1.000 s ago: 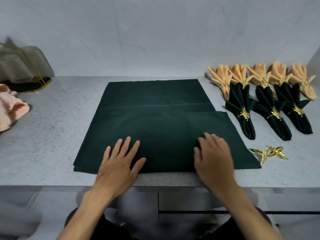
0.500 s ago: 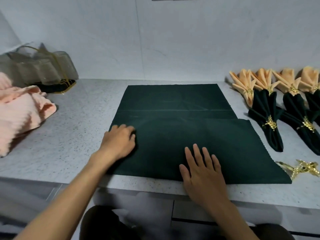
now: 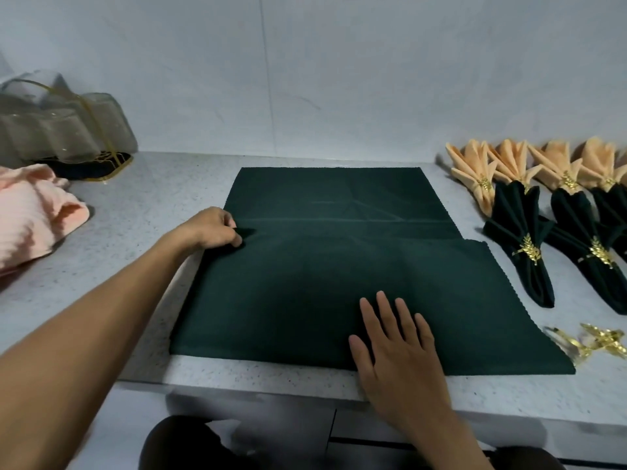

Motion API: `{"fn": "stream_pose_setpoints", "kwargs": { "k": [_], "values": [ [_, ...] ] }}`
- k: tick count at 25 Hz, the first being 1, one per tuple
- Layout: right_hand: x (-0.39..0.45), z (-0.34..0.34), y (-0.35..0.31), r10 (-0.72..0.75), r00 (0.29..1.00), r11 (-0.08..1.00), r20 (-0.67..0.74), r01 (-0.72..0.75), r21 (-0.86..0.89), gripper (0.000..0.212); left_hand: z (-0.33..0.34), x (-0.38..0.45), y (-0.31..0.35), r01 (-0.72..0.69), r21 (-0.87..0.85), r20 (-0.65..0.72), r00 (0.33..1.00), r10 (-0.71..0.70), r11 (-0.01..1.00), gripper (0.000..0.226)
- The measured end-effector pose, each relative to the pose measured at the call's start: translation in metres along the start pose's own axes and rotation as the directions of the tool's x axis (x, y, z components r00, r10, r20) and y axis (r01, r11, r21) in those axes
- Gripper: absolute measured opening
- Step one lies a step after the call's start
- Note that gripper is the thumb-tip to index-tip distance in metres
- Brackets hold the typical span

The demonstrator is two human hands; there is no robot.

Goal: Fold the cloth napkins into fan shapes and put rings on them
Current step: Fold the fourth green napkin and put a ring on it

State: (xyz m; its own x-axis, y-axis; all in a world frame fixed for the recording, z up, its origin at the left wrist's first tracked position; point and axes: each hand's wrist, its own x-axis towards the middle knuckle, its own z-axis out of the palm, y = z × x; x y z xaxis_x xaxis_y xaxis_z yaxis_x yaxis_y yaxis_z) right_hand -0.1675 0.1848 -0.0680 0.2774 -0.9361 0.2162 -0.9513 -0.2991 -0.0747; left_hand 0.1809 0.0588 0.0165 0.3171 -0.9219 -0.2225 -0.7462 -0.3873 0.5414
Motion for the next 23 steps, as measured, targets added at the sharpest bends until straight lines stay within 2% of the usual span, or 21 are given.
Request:
{"fn": "stream_pose_setpoints", "kwargs": {
  "k": [4,6,8,9,10,11,12,13,14,17,19,23],
  "values": [
    [0.000,0.000,-0.002,-0.011,1.000,1.000,-0.020,0.011,0.013,0.061,0.004,-0.021,-0.005,-0.028,-0.418,-0.114,0.993,-0.021,0.908,0.056],
    [-0.001,-0.003,-0.001,-0.018,0.999,0.998,-0.047,0.021,0.061,0.060,0.011,-0.038,-0.004,-0.113,-0.476,-0.238,0.971,-0.004,0.872,0.046],
    [0.000,-0.018,-0.005,0.034,0.997,0.961,-0.069,-0.014,0.276,0.051,0.024,-0.070,0.004,-0.244,-0.412,-0.361,0.928,0.088,0.878,0.022],
    [0.002,-0.033,-0.012,0.089,0.995,0.887,-0.034,-0.063,0.456,0.042,0.033,-0.091,0.010,-0.335,-0.341,-0.418,0.891,0.177,0.879,0.015],
    [0.007,-0.050,-0.021,0.134,0.990,0.748,0.037,-0.125,0.652,0.031,0.044,-0.111,0.016,-0.437,-0.249,-0.469,0.835,0.287,0.865,0.011],
    [0.015,-0.065,-0.030,0.150,0.977,0.541,0.149,-0.208,0.815,0.022,0.057,-0.130,0.022,-0.534,-0.140,-0.502,0.764,0.405,0.834,0.009],
    [0.026,-0.074,-0.038,0.156,0.948,0.346,0.278,-0.316,0.883,0.022,0.071,-0.147,0.028,-0.601,-0.027,-0.503,0.699,0.508,0.799,0.008],
    [0.039,-0.077,-0.043,0.143,0.910,0.249,0.390,-0.414,0.875,0.027,0.085,-0.158,0.034,-0.645,0.073,-0.473,0.649,0.596,0.760,0.010],
    [0.051,-0.076,-0.046,0.120,0.879,0.237,0.461,-0.476,0.847,0.028,0.097,-0.166,0.039,-0.670,0.147,-0.423,0.622,0.659,0.727,0.013],
    [0.063,-0.063,-0.049,0.110,0.882,0.448,0.459,-0.456,0.769,0.014,0.114,-0.176,0.028,-0.686,0.234,-0.307,0.620,0.722,0.689,0.021],
    [0.062,-0.057,-0.044,0.096,0.903,0.529,0.419,-0.402,0.747,0.011,0.105,-0.180,-0.003,-0.621,0.263,-0.310,0.670,0.675,0.738,0.030],
    [0.063,-0.054,-0.034,0.067,0.922,0.574,0.380,-0.347,0.742,0.013,0.068,-0.196,-0.082,-0.504,0.167,-0.357,0.770,0.529,0.847,0.046]
  ]
}}
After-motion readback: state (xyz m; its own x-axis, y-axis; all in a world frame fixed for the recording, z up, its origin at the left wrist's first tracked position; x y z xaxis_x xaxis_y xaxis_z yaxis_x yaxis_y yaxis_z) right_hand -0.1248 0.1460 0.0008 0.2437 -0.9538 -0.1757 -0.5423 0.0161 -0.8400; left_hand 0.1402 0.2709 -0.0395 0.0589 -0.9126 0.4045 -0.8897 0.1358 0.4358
